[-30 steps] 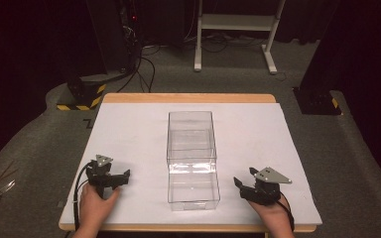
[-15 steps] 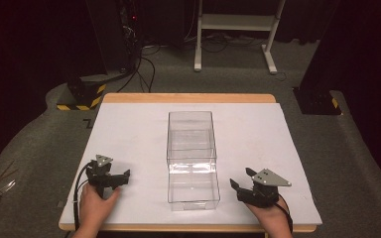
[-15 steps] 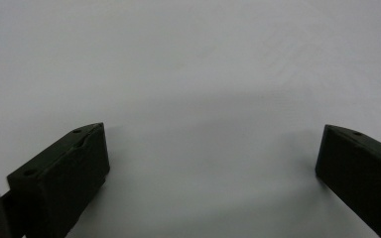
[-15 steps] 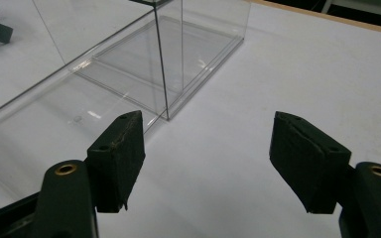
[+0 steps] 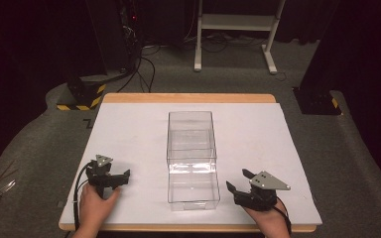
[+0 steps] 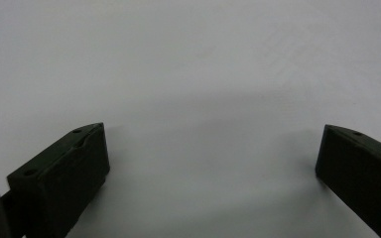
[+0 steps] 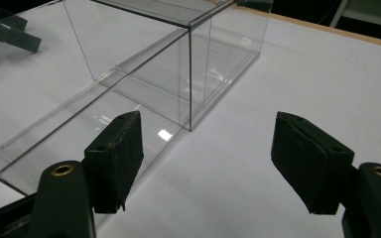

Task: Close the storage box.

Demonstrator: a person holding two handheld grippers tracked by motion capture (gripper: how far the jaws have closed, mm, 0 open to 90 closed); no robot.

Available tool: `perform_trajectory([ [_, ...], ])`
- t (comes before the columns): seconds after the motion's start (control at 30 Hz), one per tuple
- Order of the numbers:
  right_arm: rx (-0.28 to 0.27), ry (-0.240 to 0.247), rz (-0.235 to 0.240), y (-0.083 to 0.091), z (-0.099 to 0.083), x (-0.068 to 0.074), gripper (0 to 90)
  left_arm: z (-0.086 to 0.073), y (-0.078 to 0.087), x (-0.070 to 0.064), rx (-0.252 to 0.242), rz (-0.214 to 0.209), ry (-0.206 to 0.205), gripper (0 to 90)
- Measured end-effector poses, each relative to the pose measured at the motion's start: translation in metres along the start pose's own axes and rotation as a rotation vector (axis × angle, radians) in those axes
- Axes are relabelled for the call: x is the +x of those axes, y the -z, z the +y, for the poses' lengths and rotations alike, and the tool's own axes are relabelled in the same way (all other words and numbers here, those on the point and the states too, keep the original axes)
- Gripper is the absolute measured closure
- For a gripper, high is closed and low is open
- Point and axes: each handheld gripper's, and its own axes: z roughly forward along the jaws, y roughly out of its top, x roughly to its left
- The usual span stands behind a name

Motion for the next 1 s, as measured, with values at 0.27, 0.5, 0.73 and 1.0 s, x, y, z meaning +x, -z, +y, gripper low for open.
perform_trajectory([
  [0.27, -0.016, 0.007, 0.016, 0.004, 0.004, 0.005, 27.9, 0.0, 0.0, 0.0, 0.0, 0.0, 0.0, 0.6],
  [0.5, -0.031, 0.015, 0.028, 0.009, 0.007, 0.01, 27.8, 0.0, 0.0, 0.0, 0.0, 0.0, 0.0, 0.6],
  [0.73, -0.052, 0.022, 0.049, 0.013, 0.009, 0.016, 27.6, 0.0, 0.0, 0.0, 0.0, 0.0, 0.0, 0.6],
  [1.0, -0.064, 0.029, 0.096, 0.016, 0.011, 0.029, 26.6, 0.0, 0.0, 0.0, 0.0, 0.0, 0.0, 0.6],
])
